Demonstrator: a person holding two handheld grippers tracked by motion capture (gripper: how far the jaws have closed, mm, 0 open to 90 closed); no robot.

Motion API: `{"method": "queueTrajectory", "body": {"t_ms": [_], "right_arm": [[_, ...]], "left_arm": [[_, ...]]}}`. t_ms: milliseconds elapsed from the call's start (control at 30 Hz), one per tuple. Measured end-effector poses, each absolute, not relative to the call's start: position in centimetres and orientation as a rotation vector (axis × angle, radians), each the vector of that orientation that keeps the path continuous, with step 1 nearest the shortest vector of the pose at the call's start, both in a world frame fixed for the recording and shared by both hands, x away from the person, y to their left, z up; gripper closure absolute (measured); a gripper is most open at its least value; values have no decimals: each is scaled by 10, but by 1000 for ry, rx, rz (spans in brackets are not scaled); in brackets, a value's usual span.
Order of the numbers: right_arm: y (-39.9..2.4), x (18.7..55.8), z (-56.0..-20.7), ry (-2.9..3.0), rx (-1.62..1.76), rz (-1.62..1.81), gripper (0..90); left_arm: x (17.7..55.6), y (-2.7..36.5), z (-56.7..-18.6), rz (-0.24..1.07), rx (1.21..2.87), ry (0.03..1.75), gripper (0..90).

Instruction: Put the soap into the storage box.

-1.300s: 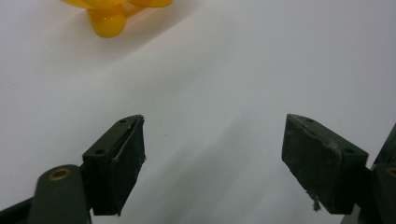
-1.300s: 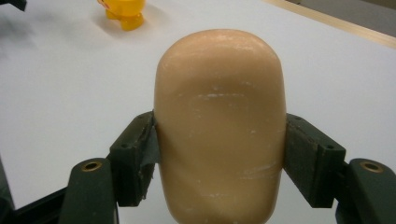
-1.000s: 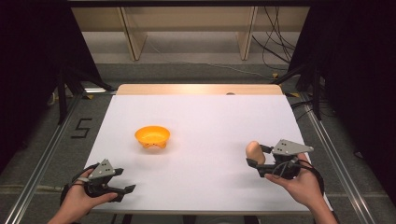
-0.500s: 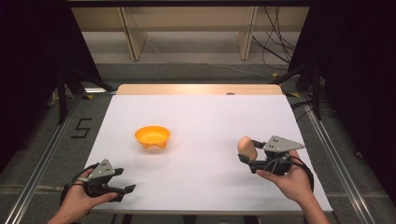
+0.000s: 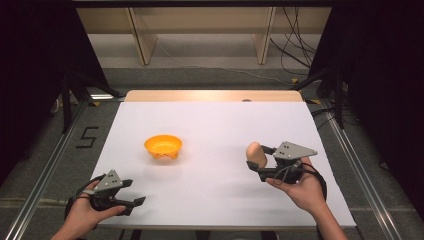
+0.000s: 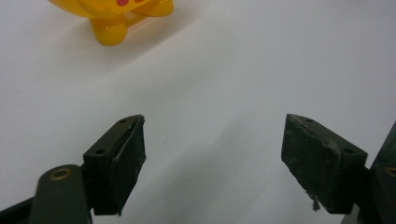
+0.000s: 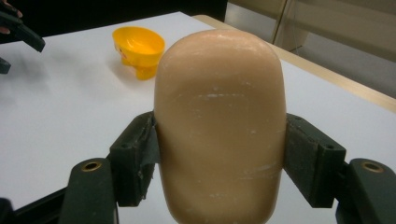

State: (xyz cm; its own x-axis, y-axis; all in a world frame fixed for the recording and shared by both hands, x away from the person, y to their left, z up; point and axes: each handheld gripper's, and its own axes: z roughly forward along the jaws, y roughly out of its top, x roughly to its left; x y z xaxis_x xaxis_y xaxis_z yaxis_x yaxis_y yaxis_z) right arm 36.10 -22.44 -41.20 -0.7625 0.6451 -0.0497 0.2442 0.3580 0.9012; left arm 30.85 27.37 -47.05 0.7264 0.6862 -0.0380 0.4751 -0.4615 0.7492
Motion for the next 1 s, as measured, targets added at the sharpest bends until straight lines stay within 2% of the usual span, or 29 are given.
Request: {"method": "queueTrajectory", "body": {"t_ms": [733,1000], "right_arm": [[-195,368,-411,2245,721,1444,333],[-188,368,-413,2230,695,1432,334]], "left_arm": [[309,274,-469,371,2114,883,214],[310,270,-455,356,2015,941,217]]}}
